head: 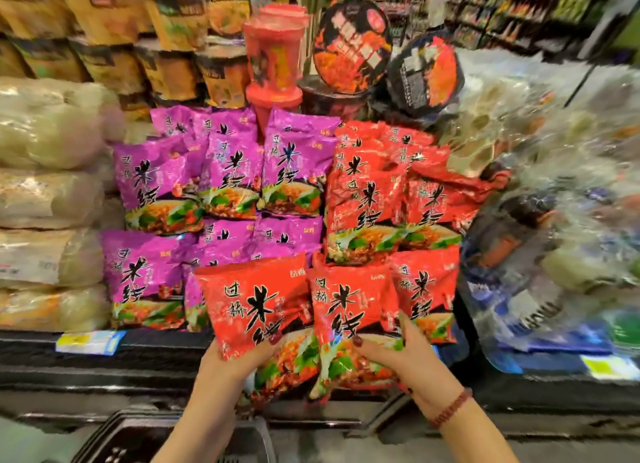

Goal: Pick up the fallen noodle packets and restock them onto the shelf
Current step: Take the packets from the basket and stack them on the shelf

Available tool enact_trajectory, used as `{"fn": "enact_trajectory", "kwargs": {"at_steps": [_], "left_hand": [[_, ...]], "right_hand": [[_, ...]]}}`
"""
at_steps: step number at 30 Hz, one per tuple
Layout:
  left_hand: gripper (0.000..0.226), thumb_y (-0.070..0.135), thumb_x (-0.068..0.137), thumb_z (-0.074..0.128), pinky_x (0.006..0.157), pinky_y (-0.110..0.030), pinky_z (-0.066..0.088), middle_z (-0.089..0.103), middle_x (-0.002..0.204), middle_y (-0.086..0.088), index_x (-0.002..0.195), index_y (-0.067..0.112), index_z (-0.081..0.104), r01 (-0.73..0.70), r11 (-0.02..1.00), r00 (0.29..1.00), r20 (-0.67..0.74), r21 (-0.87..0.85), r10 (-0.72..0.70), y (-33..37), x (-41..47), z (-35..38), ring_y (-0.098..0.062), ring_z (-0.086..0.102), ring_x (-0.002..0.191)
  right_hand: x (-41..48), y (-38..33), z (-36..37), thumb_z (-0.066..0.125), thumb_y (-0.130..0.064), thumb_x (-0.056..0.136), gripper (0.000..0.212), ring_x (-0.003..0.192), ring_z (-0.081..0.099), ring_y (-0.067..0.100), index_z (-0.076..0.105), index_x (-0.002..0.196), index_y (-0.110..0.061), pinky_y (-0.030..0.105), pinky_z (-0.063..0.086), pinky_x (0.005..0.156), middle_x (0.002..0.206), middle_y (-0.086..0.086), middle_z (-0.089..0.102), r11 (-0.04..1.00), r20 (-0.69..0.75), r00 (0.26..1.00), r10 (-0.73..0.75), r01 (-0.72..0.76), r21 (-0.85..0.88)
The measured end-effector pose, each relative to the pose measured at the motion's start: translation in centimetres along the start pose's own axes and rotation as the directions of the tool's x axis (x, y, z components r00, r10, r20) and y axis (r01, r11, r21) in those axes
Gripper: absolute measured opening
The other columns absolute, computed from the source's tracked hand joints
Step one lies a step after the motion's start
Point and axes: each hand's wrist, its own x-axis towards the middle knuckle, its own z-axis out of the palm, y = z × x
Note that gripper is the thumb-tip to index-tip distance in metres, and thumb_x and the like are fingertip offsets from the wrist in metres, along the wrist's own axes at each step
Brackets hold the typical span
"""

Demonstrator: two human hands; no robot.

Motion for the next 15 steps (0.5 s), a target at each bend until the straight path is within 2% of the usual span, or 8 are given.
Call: {"fn": "enact_trajectory", "kwargs": {"at_steps": [2,3,6,9,10,12,14,15], "left_hand": [[0.06,0.024,0.049,0.083,0.076,-0.033,0.05,0.076,0.099,-0.003,0.107,0.018,0.066,-0.02,1.0,1.0,0.011,0.009,0.02,0.6,1.1,2.1,-0.017,0.072,0.087],[0.056,0.021,0.052,0.084,0.076,-0.033,0.05,0.076,0.099,-0.004,0.105,0.019,0.066,-0.021,1.0,1.0,0.0,0.007,0.021,0.8,1.9,3.0,-0.018,0.072,0.085],[0.068,0.023,0.047,0.095,0.085,-0.037,0.051,0.076,0.098,0.001,0.108,0.022,0.065,-0.031,0.999,0.999,-0.005,0.034,0.032,1.2,4.1,5.6,-0.019,0.071,0.092],[0.075,0.026,0.042,0.096,0.084,-0.036,0.051,0.076,0.098,0.003,0.111,0.02,0.065,-0.041,0.996,0.999,0.0,0.076,0.041,1.6,5.8,7.7,-0.014,0.071,0.09],[0.075,0.029,0.043,0.096,0.086,-0.037,0.052,0.076,0.099,0.002,0.111,0.019,0.065,-0.049,0.995,0.999,0.006,0.089,0.049,1.7,6.3,8.4,-0.015,0.072,0.09],[0.074,0.035,0.048,0.09,0.092,-0.042,0.051,0.075,0.102,0.001,0.116,0.019,0.064,-0.056,0.993,0.998,0.049,0.103,0.051,2.1,6.9,9.7,-0.018,0.071,0.096],[0.067,0.028,0.059,0.088,0.095,-0.042,0.049,0.075,0.105,0.001,0.119,0.019,0.061,-0.079,0.991,0.991,0.119,0.108,0.066,2.6,7.5,10.8,-0.018,0.07,0.1],[0.066,0.026,0.061,0.09,0.095,-0.042,0.049,0.074,0.106,0.001,0.119,0.019,0.06,-0.084,0.99,0.988,0.139,0.116,0.068,2.8,7.9,11.3,-0.018,0.07,0.1]], "right_hand": [[0.3,-0.9,-2.5,0.094,-0.04,0.049,0.102,0.127,0.047,0.014,0.041,0.135,-0.029,0.042,0.041,0.108,0.141,-0.009,0.047,0.997,-0.068,0.996,-0.059,0.062,0.041],[0.4,-1.6,-3.8,0.096,-0.04,0.044,0.106,0.122,0.056,0.021,0.045,0.136,-0.025,0.045,0.048,0.1,0.137,0.0,0.056,0.992,-0.093,0.992,-0.091,0.098,0.081],[1.5,-2.9,-8.0,0.097,-0.037,0.037,0.099,0.092,0.071,0.026,0.055,0.123,-0.013,0.037,0.059,0.073,0.108,0.012,0.071,0.954,-0.183,0.959,-0.218,0.249,0.167],[3.2,-4.9,-11.5,0.078,-0.005,0.073,0.041,0.078,0.072,0.019,0.059,0.109,-0.01,0.033,0.059,0.062,0.09,0.005,0.075,0.888,-0.271,0.909,-0.316,0.384,0.252],[4.1,-5.6,-12.5,0.068,0.003,0.077,0.035,0.076,0.072,0.018,0.059,0.108,-0.012,0.033,0.059,0.062,0.088,0.003,0.075,0.888,-0.284,0.903,-0.321,0.392,0.242],[6.1,-6.8,-14.2,0.072,-0.006,0.07,0.046,0.079,0.072,0.018,0.056,0.114,-0.009,0.034,0.06,0.065,0.091,0.002,0.075,0.89,-0.269,0.905,-0.33,0.393,0.229],[8.1,-7.9,-14.8,0.084,-0.018,0.061,0.07,0.083,0.071,0.019,0.053,0.122,-0.006,0.035,0.06,0.07,0.095,0.004,0.074,0.905,-0.255,0.907,-0.334,0.384,0.181],[9.1,-8.1,-15.0,0.083,-0.017,0.064,0.068,0.082,0.071,0.019,0.052,0.123,-0.004,0.034,0.059,0.069,0.094,0.004,0.074,0.92,-0.236,0.916,-0.324,0.363,0.147]]}}
